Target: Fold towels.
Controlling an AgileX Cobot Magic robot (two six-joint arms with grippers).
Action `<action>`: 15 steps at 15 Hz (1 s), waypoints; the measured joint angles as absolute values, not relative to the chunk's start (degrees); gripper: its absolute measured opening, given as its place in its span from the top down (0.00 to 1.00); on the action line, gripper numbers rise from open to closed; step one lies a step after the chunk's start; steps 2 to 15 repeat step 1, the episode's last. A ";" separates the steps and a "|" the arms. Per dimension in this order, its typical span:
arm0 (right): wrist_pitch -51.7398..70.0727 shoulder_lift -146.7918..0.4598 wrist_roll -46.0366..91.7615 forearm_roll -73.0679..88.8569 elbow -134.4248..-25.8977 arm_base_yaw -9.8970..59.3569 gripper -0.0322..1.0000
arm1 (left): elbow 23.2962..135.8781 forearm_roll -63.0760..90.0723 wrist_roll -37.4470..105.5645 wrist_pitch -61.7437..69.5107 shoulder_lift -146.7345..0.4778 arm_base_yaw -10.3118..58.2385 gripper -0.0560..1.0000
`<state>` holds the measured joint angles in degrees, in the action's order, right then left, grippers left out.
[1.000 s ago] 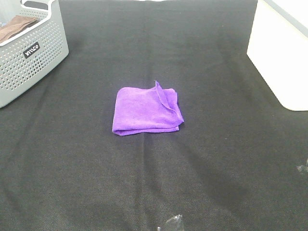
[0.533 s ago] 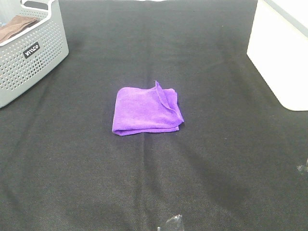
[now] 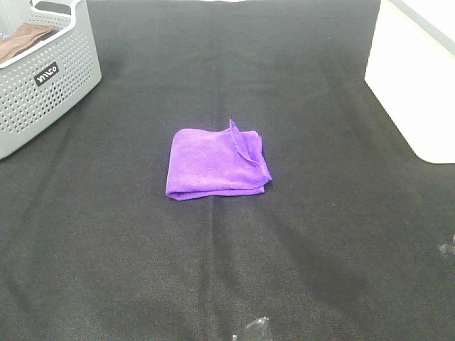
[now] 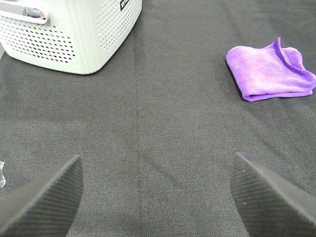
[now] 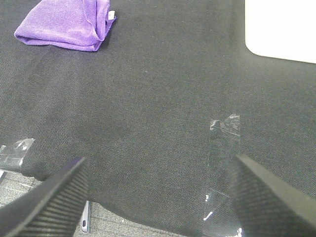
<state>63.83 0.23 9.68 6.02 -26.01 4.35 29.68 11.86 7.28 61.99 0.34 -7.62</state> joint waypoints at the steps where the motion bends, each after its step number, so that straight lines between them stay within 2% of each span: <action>1: 63.83 0.23 9.68 6.02 -26.01 4.35 0.24 | 29.68 11.86 7.28 61.99 0.34 -7.62 0.23; 15: 63.83 0.23 9.68 6.02 -26.01 4.35 0.24 | 29.68 11.86 7.28 61.99 0.34 -7.62 0.23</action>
